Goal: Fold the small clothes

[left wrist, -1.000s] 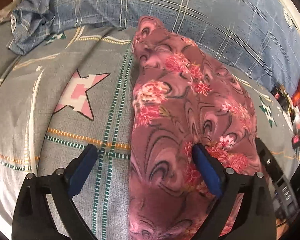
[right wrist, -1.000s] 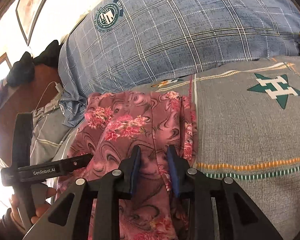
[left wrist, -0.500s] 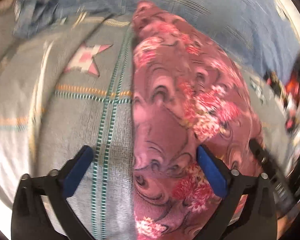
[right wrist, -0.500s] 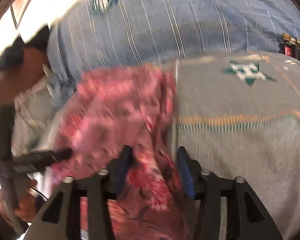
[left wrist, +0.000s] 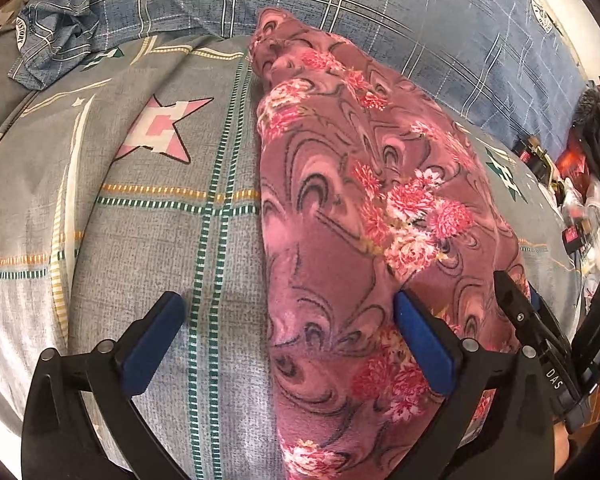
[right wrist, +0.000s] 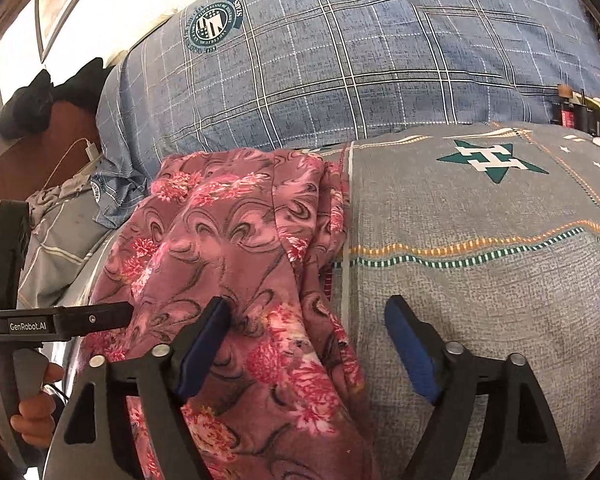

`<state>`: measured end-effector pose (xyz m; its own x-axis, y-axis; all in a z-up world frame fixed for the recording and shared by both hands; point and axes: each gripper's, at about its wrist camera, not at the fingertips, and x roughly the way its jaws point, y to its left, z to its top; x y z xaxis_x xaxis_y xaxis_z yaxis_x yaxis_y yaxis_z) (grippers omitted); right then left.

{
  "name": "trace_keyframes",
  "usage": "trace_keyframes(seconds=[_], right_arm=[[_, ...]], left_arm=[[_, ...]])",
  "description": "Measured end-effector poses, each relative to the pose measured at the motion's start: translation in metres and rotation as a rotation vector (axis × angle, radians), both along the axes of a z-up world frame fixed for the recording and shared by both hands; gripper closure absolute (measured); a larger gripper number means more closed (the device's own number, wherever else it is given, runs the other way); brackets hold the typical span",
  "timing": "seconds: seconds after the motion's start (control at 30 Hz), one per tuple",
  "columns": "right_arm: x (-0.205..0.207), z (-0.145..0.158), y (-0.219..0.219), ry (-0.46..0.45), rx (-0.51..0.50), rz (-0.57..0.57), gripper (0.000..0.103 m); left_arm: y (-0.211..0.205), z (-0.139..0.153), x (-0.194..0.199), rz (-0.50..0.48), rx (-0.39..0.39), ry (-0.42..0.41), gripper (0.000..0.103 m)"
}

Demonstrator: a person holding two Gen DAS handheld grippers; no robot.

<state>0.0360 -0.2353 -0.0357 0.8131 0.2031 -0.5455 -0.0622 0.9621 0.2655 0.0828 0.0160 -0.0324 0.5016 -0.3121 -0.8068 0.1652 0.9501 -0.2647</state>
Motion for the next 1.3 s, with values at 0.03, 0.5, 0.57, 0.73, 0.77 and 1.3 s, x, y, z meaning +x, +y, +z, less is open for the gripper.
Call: trace_keyframes(seconds=[0.03,0.5,0.57,0.73,0.77,1.3], right_arm=[[0.002,0.0,0.001,0.004,0.009,-0.006,0.014],[0.008,0.018,-0.013,0.103,0.029,-0.035,0.001],[0.01,0.034,-0.021,0.049,0.029,-0.067,0.001],[0.056,0.058,-0.018,0.061,0.039,-0.03,0.005],[0.066,0.057,-0.016,0.073,0.049,-0.019,0.008],[0.108,0.014,-0.033,0.17,0.2,0.021,0.098]], left_arm=[[0.0,0.0,0.0,-0.003,-0.001,-0.002,0.0],[0.018,0.013,0.001,0.021,-0.05,-0.032,0.0],[0.022,0.028,0.006,0.042,-0.043,-0.078,0.0],[0.013,0.048,0.046,0.047,-0.057,-0.055,0.0],[0.01,0.048,0.056,0.049,-0.064,-0.043,0.0],[-0.016,0.015,0.101,0.108,0.007,0.051,0.0]])
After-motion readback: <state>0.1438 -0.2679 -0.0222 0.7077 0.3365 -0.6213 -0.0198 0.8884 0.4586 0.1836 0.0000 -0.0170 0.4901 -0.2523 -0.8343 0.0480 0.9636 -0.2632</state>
